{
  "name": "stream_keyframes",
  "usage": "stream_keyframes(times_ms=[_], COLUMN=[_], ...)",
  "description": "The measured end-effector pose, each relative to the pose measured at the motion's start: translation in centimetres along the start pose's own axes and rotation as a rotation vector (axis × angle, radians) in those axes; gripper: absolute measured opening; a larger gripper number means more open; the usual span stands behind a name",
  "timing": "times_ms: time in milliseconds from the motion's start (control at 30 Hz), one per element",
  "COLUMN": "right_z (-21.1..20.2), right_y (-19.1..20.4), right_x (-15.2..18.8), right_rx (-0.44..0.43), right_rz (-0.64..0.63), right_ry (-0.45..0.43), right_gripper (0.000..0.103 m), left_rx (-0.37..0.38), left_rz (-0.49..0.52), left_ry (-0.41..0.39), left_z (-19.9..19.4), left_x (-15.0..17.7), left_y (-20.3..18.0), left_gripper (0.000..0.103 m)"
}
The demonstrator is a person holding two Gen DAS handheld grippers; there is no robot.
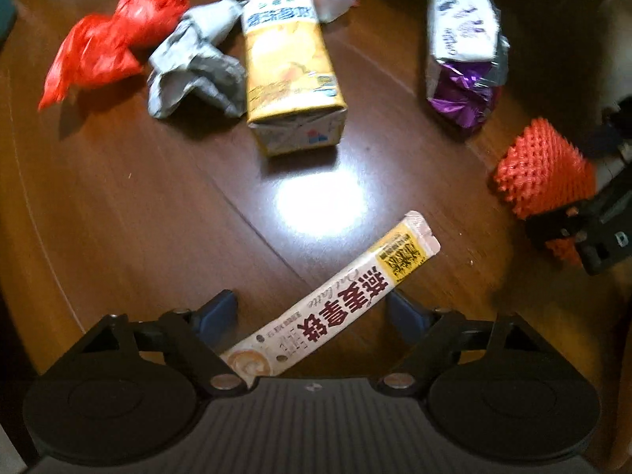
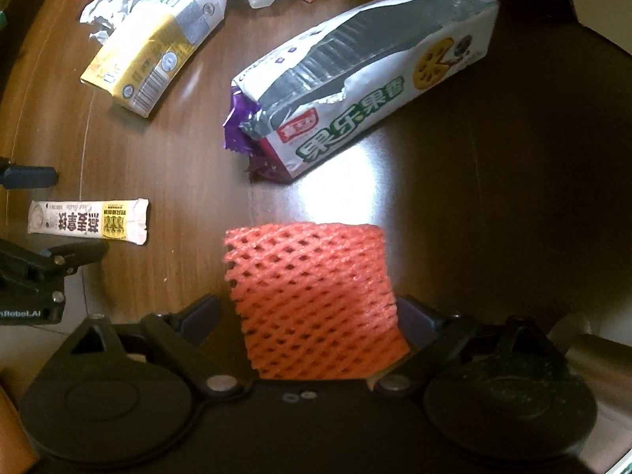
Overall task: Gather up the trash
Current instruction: 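Grasp the beige snack stick with the left tool while the right tool grasps the orange foam net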
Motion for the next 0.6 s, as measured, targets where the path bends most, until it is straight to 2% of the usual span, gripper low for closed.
stream_keyframes(times_ms=[133,200,267,333,433,500,600], right_z=[0.5,0.5,0.2,0.1,-0.2,-0.6,-1.6], right_y=[0.3,0.6,0.8,1.2,1.6,2.1,2.8], right_x=[0.2,0.3,0.5,0.7,0.8,0.8,0.7], right_rx=[0.011,0.022,0.028,0.045,0.046,0.047,0.037], right_rz=[-0.022,-0.028,-0.026,-0.030,-0.027,-0.028,-0.017], right_ry=[0.009,0.002,-0.006,-0.011,-0.004,0.004,0.006], right_gripper=[0.086,0.083,0.079,0.070,0.050,0.024,0.018], left_rx=[-0.001,-0.001,0.000,0.000,-0.006,0.004,0.006], left_rz=[0.012,0.012,0.017,0.015,-0.014,-0.063,-0.145], left_ry=[-0.019,-0.032,-0.047,-0.050,-0.046,-0.041,-0.027], left_z=[-0.3,-0.7,-1.0,-1.3,-1.3,-1.5,-1.7], left_x=[0.1,0.1,0.0,-0.1,-0.4,-0.6,-0.8], left_y=[-0.3,-0.6,-1.5,-2.1,-2.4,-2.3,-2.3], left_gripper=[0.080,0.072,0.052,0.043,0.036,0.030,0.027])
Point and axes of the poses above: each gripper's, at about its wrist camera, not at the fingertips, and z roughly the way its jaws point, y to its left, x to its underside, the point moved 3 cm from there along z, roughly the way its jaws point, and after that the axes turned 5 degrees about -y, right-handed, at the moved point
